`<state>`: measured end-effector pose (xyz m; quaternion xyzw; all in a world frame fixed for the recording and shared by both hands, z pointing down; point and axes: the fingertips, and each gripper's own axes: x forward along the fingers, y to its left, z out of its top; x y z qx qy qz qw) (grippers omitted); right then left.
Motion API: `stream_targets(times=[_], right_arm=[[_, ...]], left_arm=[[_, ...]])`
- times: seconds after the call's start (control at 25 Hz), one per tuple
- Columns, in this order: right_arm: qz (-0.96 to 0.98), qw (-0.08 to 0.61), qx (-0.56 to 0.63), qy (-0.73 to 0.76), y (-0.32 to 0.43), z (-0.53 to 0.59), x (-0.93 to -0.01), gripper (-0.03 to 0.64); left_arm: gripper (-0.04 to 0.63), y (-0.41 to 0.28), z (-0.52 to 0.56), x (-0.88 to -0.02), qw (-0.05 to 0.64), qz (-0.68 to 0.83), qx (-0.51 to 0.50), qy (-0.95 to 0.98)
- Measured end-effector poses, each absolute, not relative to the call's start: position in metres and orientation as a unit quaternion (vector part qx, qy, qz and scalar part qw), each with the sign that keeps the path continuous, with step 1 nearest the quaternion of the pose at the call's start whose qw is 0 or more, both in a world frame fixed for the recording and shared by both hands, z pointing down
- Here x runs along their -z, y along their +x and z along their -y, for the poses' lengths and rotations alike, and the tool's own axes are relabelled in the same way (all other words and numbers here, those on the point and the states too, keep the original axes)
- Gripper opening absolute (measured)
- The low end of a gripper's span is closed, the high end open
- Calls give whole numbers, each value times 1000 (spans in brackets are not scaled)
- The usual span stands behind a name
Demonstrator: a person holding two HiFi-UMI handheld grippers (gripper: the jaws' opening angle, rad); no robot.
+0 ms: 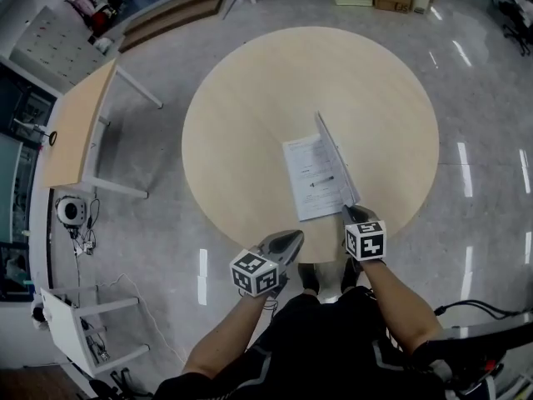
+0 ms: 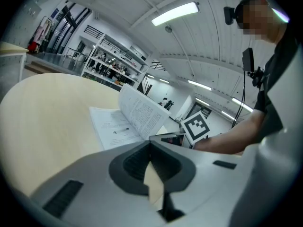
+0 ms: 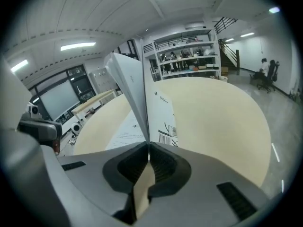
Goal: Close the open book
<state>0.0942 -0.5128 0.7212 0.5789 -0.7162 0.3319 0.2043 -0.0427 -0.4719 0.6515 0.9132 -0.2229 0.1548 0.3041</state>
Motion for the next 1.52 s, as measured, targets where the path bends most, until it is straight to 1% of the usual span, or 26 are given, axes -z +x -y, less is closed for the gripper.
stream_targets(times=[0.24, 0.44, 0.6, 0.76, 0.84, 1.08, 1.2, 1.28, 1.36, 1.52], right_arm=[[722, 294, -317, 540, 78, 516, -742, 12], [720, 415, -267, 488, 63, 521, -757, 15], [715, 491, -217, 447, 58, 519, -761, 15], [706, 571, -176, 380, 50, 521, -767, 53], [703, 590, -161, 363, 51, 518, -772, 67], [704, 610, -141, 335, 45, 521, -770, 67], [717, 592, -157, 331, 43, 520, -769, 67], [735, 557, -187, 338, 42, 520, -763, 67], [754, 506, -223, 355, 43, 521, -753, 67], [790, 365, -264, 416, 58, 529, -704, 67]], left_arm=[[-3, -55, 474, -649, 306, 238, -146, 910], [-3, -72, 478, -654, 309, 256, -138, 906], [-3, -81, 477, -652, 311, 268, -130, 903], [-3, -89, 483, -651, 312, 276, -122, 901], [-3, -90, 484, -651, 313, 284, -117, 899], [-3, -103, 498, -640, 309, 301, -104, 896], [-3, -102, 501, -637, 309, 304, -98, 896], [-3, -97, 503, -634, 307, 302, -97, 897], [-3, -91, 505, -630, 305, 299, -95, 899], [-3, -86, 516, -611, 288, 294, -67, 909]])
